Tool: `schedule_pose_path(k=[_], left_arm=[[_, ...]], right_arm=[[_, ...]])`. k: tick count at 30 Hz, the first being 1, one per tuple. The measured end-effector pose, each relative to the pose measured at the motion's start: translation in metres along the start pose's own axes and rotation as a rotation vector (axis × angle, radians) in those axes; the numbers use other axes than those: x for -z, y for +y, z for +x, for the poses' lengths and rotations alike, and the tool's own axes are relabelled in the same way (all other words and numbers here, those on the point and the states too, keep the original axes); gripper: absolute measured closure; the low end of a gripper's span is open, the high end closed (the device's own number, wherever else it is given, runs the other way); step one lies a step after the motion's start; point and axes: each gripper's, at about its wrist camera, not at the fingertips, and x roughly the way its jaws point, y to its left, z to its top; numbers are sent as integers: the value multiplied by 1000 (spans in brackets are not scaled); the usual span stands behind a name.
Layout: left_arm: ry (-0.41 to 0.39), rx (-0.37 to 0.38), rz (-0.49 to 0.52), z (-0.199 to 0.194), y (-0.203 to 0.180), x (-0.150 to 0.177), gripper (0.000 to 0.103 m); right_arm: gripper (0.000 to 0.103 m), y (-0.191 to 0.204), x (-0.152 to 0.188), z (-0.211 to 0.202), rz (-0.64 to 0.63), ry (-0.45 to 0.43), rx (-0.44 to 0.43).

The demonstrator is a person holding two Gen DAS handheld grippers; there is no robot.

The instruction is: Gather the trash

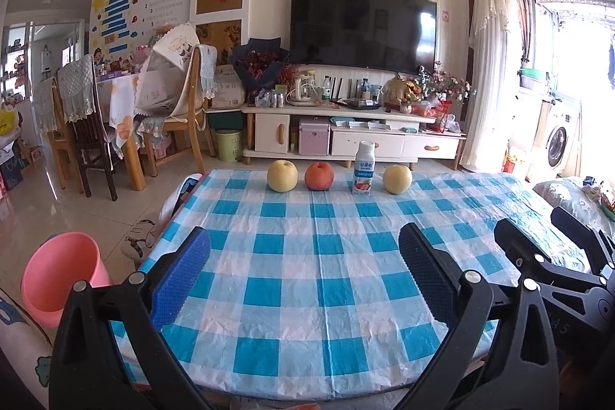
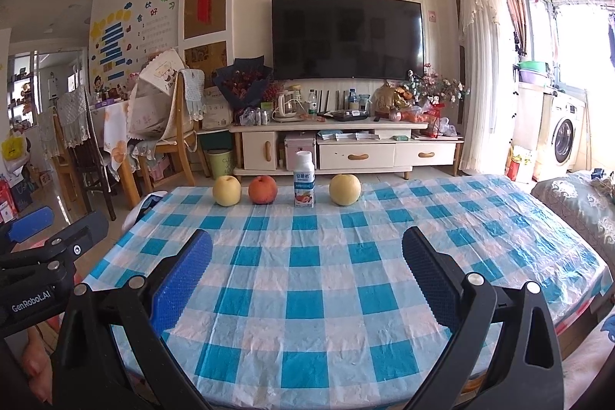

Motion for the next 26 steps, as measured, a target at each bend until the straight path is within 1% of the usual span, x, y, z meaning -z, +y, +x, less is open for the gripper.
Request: schedule_pose_path(k=[9, 14, 21, 26], left_arm=[[58, 3, 0, 63, -6, 6, 4], [100, -7, -8, 103, -8, 10, 4], [233, -52, -41, 186, -13, 28, 4], [347, -69, -85, 237, -16, 43, 4]], right_arm=[[5, -6, 15, 63, 13, 72, 2], [5, -12, 24, 109, 22, 130, 18], [5, -21, 39, 187, 57, 269, 36], [5, -30, 50, 244, 77, 407, 56]])
